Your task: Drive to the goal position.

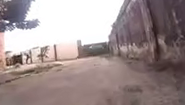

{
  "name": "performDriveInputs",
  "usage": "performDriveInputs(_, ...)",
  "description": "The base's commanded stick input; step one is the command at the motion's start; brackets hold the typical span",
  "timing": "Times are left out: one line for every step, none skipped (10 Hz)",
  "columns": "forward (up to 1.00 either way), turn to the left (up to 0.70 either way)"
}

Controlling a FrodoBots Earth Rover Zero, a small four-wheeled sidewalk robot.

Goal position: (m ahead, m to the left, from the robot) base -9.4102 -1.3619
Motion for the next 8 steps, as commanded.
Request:
performDriveInputs(0.0,1.0)
performDriveInputs(0.0,1.0)
performDriveInputs(0.0,1.0)
performDriveInputs(0.0,1.0)
performDriveInputs(0.0,1.0)
performDriveInputs(0.0,1.0)
performDriveInputs(0.0,1.0)
performDriveInputs(0.0,1.0)
